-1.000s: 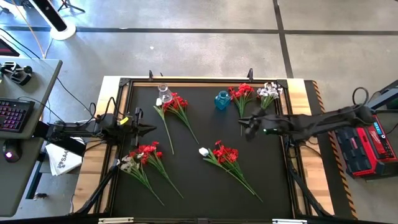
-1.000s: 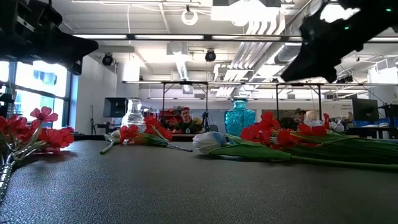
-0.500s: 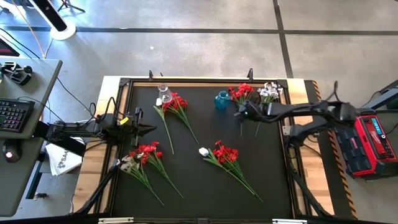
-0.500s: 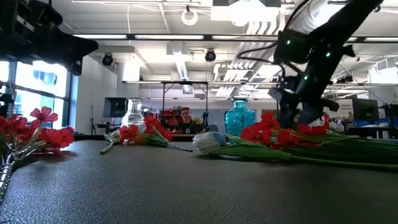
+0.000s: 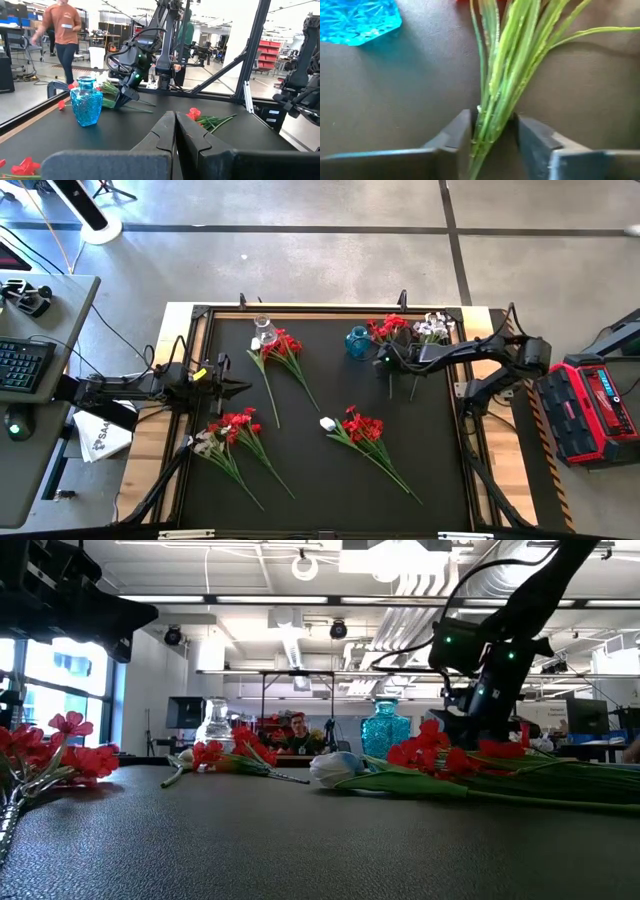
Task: Sort flowers into vase by color
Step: Put the top right red flowers into the blue vase
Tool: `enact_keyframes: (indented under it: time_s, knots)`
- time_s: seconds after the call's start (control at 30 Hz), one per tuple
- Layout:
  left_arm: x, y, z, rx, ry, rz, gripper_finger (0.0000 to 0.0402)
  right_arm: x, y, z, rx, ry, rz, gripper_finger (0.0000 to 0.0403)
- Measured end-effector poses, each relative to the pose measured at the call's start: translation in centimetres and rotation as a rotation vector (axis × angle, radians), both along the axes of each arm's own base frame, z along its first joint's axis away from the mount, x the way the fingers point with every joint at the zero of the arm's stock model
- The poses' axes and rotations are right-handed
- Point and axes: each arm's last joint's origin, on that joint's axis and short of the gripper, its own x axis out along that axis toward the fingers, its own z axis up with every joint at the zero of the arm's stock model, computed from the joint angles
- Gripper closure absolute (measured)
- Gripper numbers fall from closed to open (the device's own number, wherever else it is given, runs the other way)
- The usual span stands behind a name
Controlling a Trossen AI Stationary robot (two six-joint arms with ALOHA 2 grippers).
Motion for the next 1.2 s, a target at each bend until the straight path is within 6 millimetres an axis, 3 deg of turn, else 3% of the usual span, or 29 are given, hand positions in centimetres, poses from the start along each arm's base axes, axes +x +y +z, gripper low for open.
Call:
enact_keyframes:
  time_s: [0.1, 0.17, 0.5, 0.73, 0.87, 1.2]
  knots:
    - [0.0, 0.0, 0.0, 0.000, 0.000, 0.000, 0.0401, 0.0, 0.2, 0.2, 0.022, -0.012, 0.011, 0.0368]
    - [0.0, 0.0, 0.0, 0.000, 0.000, 0.000, 0.0401, -0.1, 0.5, 0.4, 0.055, -0.029, 0.010, 0.0392]
    - [0.0, 0.0, 0.0, 0.000, 0.000, 0.000, 0.0401, -1.2, 6.1, 1.6, 0.258, -0.027, -0.095, 0.0397]
    - [0.0, 0.0, 0.0, 0.000, 0.000, 0.000, 0.0401, -0.9, 9.6, 1.2, 0.321, -0.018, -0.023, 0.0391]
    - [0.0, 0.0, 0.0, 0.000, 0.000, 0.000, 0.0401, -0.9, 9.9, 1.1, 0.301, 0.001, 0.011, 0.0371]
    - [0.0, 0.0, 0.0, 0.000, 0.000, -0.001, 0.0401, -0.8, 8.1, 1.1, 0.358, 0.003, 0.012, 0.0257]
